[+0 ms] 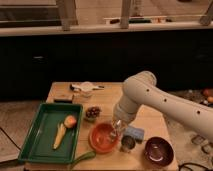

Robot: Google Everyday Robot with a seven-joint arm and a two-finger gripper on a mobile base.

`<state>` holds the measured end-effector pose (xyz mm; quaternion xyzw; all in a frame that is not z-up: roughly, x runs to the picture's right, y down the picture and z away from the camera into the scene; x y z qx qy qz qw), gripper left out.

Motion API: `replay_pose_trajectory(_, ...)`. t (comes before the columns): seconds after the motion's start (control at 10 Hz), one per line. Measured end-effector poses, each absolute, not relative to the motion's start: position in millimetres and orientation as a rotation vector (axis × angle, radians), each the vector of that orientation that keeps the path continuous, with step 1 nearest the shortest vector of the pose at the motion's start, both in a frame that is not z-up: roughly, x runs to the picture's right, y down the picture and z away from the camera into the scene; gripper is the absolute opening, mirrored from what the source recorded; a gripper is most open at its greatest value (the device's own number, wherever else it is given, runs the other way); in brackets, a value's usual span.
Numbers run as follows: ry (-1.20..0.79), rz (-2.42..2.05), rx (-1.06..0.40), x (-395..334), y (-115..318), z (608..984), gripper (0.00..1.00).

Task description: Place fork in red bowl

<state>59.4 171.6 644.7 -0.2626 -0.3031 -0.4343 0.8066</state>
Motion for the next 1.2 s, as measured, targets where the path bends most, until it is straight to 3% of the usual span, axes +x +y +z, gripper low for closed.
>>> replay_pose_trajectory(1.2,-0.654,-0.934,-0.566,58.0,169.8,645.3,0.0)
